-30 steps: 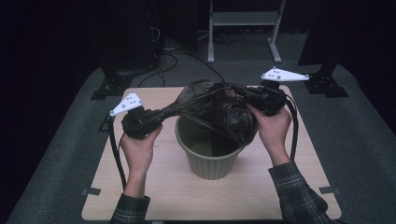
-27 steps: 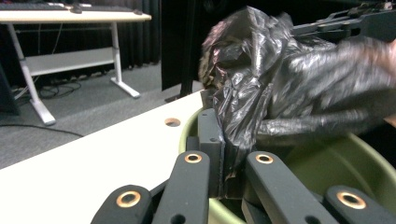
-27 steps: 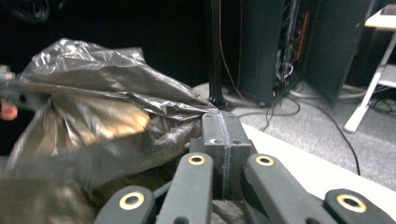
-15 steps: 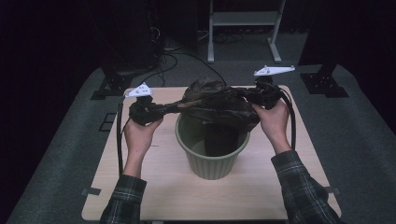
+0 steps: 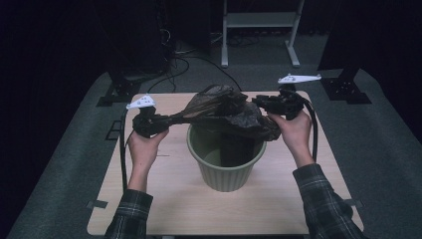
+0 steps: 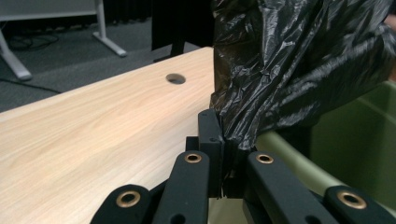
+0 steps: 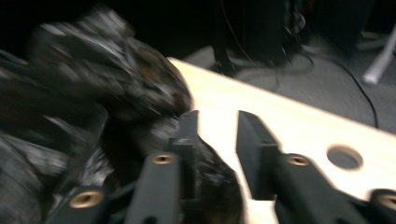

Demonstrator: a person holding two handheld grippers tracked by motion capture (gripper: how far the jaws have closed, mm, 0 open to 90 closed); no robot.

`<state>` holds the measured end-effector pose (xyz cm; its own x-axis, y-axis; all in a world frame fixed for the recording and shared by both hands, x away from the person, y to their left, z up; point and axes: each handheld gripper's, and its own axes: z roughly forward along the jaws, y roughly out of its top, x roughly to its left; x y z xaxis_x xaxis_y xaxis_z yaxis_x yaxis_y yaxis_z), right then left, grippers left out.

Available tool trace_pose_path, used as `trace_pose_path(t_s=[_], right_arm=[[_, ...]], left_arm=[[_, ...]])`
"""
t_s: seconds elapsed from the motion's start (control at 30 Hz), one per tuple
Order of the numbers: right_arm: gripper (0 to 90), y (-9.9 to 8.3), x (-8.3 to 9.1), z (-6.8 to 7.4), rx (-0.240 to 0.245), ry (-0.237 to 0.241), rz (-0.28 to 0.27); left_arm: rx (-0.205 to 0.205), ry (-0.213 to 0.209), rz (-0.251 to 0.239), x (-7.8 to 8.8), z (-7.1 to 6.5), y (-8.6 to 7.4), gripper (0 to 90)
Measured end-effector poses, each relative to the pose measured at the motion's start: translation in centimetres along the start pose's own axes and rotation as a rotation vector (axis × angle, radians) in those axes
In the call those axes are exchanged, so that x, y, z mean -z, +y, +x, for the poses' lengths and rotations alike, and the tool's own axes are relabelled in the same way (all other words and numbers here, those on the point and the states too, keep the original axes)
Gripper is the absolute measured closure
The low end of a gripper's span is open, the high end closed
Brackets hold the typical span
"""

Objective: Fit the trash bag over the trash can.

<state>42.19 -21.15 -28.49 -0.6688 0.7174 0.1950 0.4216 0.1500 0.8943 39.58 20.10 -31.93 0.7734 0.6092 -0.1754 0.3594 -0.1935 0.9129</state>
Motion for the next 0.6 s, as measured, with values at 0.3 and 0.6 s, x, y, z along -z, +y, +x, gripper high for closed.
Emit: trace_pose_path(t_s=[0.3, 0.6], right_arm=[[52.8, 2.1, 6.0, 4.8, 0.097, 0.16, -0.119], [45.6, 0.5, 6.2, 9.1, 0.186, 0.299, -0.079]], left_arm=[[0.0, -0.006, -0.007, 0.8, -1.6, 0.0, 88.6], [0.003, -0.011, -0.002, 0.9, -2.2, -0.1, 88.7]])
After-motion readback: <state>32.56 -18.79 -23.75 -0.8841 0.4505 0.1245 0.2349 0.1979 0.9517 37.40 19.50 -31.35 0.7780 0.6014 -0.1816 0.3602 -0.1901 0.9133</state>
